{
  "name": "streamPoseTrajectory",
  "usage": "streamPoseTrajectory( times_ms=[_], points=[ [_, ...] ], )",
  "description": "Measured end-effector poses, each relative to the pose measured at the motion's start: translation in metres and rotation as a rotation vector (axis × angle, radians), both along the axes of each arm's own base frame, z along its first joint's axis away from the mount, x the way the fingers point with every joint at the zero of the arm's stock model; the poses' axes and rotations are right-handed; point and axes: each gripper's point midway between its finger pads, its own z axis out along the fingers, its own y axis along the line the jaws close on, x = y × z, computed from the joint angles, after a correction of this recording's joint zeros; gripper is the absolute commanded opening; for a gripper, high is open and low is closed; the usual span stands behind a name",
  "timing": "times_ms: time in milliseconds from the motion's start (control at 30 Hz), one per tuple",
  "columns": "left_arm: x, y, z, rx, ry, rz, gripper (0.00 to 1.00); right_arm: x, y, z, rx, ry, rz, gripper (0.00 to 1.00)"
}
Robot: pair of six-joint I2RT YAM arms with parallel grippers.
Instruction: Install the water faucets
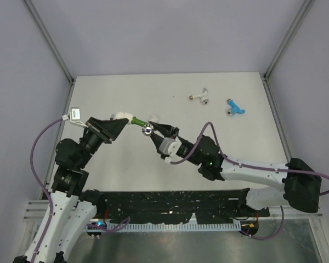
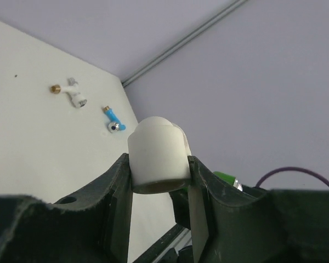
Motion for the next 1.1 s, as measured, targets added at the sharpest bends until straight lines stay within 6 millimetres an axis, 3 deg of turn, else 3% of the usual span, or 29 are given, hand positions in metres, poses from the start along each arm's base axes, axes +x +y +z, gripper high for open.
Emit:
streamPoseTrajectory(
  times_ms=[133, 433, 567, 667, 733, 900, 1100],
  points=[
    [-0.005, -0.002, 0.013, 0.001, -0.142, -0.019, 0.0, 0.009, -0.007, 0.014, 0.143, 0.275, 0.18, 0.18],
    [-0.016, -0.004, 0.02, 0.01, -0.412, -0.039, 0.0, 0.019, -0.007, 0.029, 0.388, 1.007, 0.577, 0.17],
    [-0.021, -0.002, 0.026, 0.014, -0.513, -0.026, 0.0, 0.022, -0.002, 0.032, 0.489, 1.281, 0.736, 0.26],
    [-0.023, 0.0, 0.028, 0.016, -0.562, -0.01, 0.0, 0.024, 0.002, 0.025, 0.533, 1.451, 0.819, 0.39],
    [-0.023, 0.001, 0.027, 0.017, -0.569, -0.005, 0.0, 0.025, 0.002, 0.022, 0.546, 1.507, 0.838, 0.5],
    [-0.029, 0.003, 0.03, 0.0, -0.572, -0.003, 0.0, 0.042, -0.007, 0.016, 0.602, 1.536, 0.779, 0.64],
    [-0.028, 0.012, 0.036, -0.037, -0.489, 0.043, 0.0, 0.067, -0.032, 0.011, 0.637, 1.409, 0.579, 0.82]
  ],
)
